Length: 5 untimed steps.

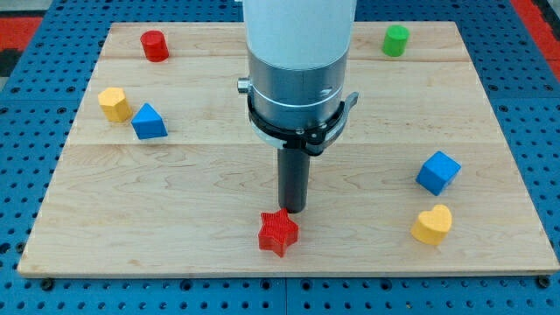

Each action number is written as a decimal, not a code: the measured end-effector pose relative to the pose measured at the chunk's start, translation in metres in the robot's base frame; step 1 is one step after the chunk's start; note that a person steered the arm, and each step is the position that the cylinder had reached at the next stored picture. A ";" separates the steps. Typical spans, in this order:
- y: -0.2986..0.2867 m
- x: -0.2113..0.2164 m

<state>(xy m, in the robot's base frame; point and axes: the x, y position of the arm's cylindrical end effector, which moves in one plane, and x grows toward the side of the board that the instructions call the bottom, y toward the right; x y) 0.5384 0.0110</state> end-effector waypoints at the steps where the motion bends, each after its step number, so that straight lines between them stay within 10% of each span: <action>1: 0.000 -0.022; 5: 0.000 -0.058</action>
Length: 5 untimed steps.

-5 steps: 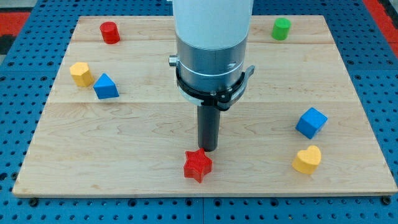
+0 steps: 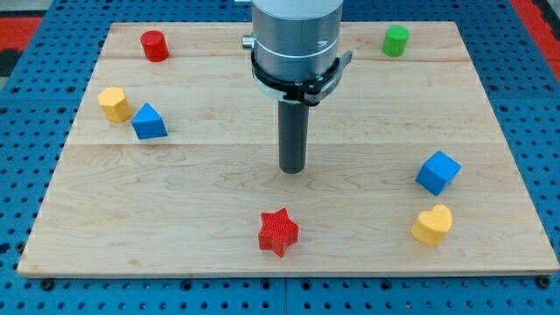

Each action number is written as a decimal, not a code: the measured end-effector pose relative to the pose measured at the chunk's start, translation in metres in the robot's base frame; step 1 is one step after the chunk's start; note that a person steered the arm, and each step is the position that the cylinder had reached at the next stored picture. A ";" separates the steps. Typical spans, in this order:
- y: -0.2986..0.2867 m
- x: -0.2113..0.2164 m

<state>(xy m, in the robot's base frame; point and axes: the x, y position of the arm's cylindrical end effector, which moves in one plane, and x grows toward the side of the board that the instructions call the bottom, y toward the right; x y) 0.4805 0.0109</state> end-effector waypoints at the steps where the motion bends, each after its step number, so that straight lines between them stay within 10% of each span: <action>1: 0.000 -0.006; 5: 0.000 -0.014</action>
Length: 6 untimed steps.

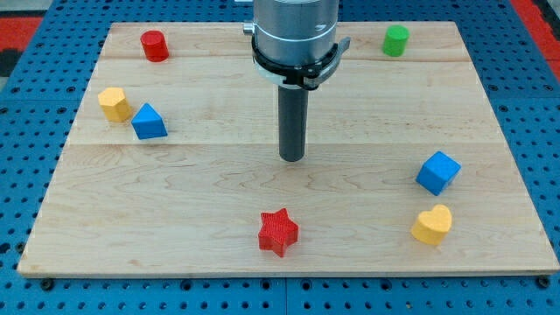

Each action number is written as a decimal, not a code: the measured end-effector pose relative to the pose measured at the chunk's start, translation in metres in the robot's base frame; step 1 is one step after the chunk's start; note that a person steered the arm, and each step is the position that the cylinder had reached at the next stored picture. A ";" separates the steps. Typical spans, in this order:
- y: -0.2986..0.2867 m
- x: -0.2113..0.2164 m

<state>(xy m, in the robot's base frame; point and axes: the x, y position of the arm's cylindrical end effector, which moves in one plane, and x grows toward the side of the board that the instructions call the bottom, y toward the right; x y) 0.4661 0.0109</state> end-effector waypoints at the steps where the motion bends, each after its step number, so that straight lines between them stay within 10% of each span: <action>1: 0.000 0.002; 4: -0.060 0.010; 6: 0.010 0.043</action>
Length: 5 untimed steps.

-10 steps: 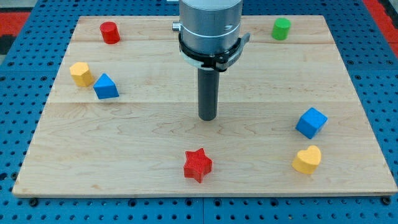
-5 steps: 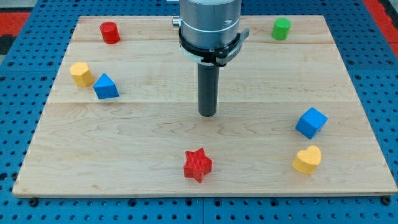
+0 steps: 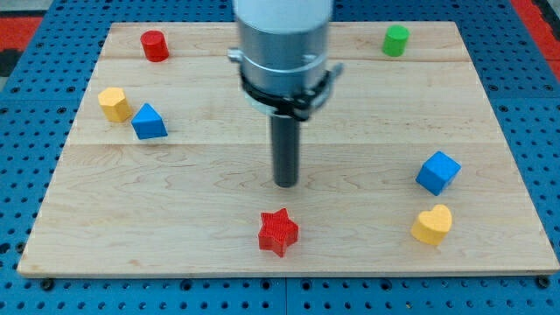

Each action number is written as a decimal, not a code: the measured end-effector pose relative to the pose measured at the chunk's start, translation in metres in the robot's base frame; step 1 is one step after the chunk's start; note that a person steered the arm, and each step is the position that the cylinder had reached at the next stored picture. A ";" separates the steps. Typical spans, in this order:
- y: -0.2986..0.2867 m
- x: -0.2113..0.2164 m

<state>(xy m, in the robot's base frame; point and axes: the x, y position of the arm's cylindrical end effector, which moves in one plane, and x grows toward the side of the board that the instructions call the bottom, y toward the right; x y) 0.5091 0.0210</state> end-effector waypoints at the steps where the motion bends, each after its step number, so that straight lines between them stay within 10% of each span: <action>1: 0.091 0.001; 5: 0.190 -0.023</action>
